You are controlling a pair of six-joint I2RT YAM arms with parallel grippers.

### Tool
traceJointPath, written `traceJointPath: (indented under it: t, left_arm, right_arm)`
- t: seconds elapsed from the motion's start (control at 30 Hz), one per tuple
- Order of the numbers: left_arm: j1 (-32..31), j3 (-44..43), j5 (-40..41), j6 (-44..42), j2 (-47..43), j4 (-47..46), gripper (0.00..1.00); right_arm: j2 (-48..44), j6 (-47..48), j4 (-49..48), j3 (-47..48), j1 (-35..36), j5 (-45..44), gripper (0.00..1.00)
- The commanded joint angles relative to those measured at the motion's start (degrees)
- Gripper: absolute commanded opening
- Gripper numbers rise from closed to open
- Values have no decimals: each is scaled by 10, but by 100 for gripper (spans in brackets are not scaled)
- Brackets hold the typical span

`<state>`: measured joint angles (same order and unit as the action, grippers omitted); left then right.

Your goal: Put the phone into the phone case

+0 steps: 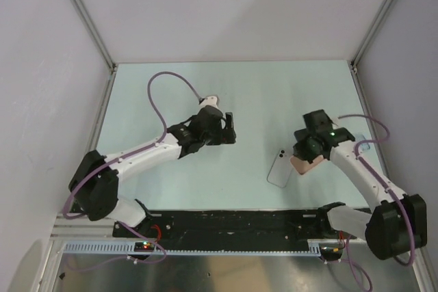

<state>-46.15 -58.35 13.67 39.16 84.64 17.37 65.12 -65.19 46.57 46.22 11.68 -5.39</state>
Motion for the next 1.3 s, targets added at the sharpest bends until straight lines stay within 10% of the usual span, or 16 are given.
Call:
traceJointPath:
  t: [0.0,0.27,0.67,0.93,1.27]
  left_arm:
    - [30,23,22,27,-73,11,98]
    - [107,117,93,73,-226,83,98]
    - [159,170,147,101,-360,169,98]
    - [159,159,139,104,-353,167,98]
    - [157,156,84,79,-341,125,98]
  right_arm:
    - [47,39,-19,93,124,-100,0]
    - [301,122,-42,322,333,-157,0]
    - [529,148,-53,460,432,-93,2]
    - [453,139,-62,384,452,-156,70]
    - [225,37,68,214,377,-314,94]
